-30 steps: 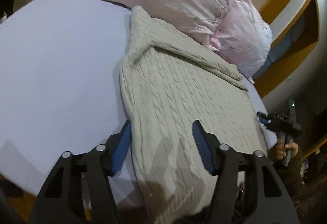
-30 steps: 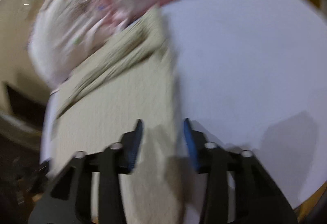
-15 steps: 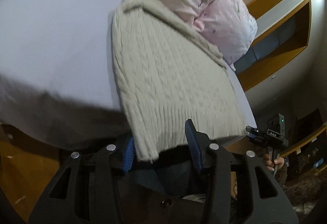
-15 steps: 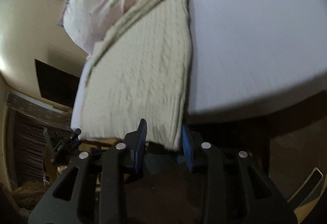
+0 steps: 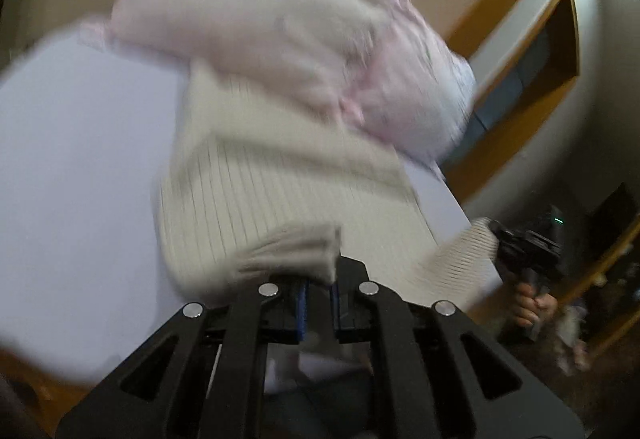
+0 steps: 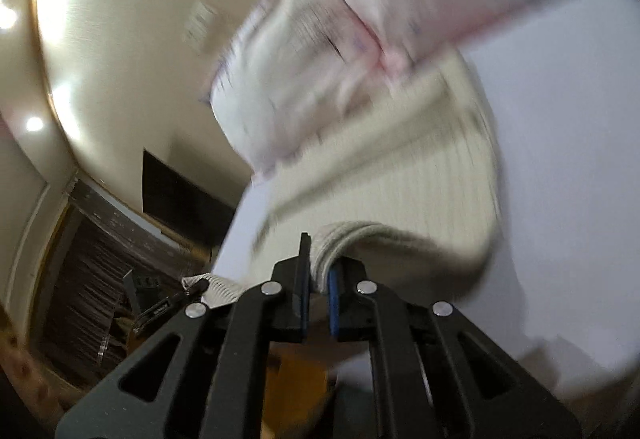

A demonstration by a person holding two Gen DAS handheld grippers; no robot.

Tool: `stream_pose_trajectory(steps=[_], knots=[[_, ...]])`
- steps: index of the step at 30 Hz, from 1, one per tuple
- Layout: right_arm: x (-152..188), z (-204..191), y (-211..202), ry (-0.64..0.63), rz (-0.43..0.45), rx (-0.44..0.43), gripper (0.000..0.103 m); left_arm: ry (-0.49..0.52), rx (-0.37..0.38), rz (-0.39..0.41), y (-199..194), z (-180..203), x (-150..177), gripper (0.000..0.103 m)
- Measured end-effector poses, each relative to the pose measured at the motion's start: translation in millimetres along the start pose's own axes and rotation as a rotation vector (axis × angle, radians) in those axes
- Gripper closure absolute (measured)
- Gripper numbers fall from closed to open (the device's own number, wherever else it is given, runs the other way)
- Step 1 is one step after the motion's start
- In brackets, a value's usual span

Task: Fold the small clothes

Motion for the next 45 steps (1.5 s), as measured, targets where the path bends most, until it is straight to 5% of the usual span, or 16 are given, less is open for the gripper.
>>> stream_pose_trajectory(steps=[3, 7, 10, 15, 18, 20, 22, 24, 29, 35, 38, 39, 40, 45], knots=[[-65.2, -1.4, 31.5, -0.024, 0.085, 0.041, 0.096, -0.026, -0.099, 0.066, 38.7, -37.6, -69.2, 0.095], [-129.9, 38.1, 94.0, 0.040, 0.130, 0.175, 0.096, -0.074, -0.223, 0.054, 111.6, -92.1, -127.0, 0.095], [-149.5, 74.0, 144.1, 0.140, 0.085, 0.275, 0.096, -0.139, -0.291, 0.008, 151.8, -133.6, -141.2, 0.095], [-156.9, 104.8, 183.5, 0.220, 0.048, 0.350, 0.092, -0.175, -0.267, -0.042, 177.8, -154.4, -137.7, 0.094], [-156.5, 112.7, 196.7, 0.256, 0.018, 0.384, 0.072, -0.203, -0.214, -0.050, 173.4, -151.2, -141.0, 0.089], [-157.5, 112.1, 197.8, 0.229, 0.022, 0.410, 0.063, -0.204, -0.205, -0.023, 158.4, -147.4, -146.8, 0.068], [-158.5, 104.5, 188.5, 0.176, 0.048, 0.469, 0.032, -0.181, -0.222, 0.023, 137.6, -142.5, -153.7, 0.039], [-157.8, 98.0, 167.0, 0.152, 0.115, 0.535, 0.007, -0.170, -0.235, 0.065, 116.5, -140.9, -155.5, 0.030], [-146.2, 92.8, 123.0, 0.091, 0.249, 0.532, 0.006, -0.210, -0.243, -0.081, 112.8, -153.9, -123.0, 0.031], [-136.2, 105.0, 128.3, 0.135, 0.222, 0.467, 0.006, -0.255, -0.220, -0.163, 126.7, -161.0, -85.7, 0.047], [-136.4, 100.1, 130.9, 0.138, 0.230, 0.436, 0.006, -0.241, -0.238, -0.133, 133.2, -156.4, -80.4, 0.054], [-137.3, 98.8, 129.9, 0.140, 0.236, 0.423, 0.006, -0.257, -0.248, -0.122, 139.2, -155.1, -79.1, 0.062], [-139.3, 98.2, 130.4, 0.143, 0.237, 0.408, 0.006, -0.288, -0.235, -0.116, 141.9, -156.1, -77.5, 0.082], [-141.9, 97.0, 121.6, 0.153, 0.245, 0.344, 0.006, -0.398, -0.041, -0.051, 147.2, -124.1, -91.8, 0.088]])
Point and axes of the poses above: each gripper's, at about its wrist camera, not at the fingertips, and y roughly the way its jaws point, z to its right, x to its underside, the point moved 6 cm from there along y, roughly the way its jaws point, and after that the axes turned 9 degrees about x, right-handed, at the moved point
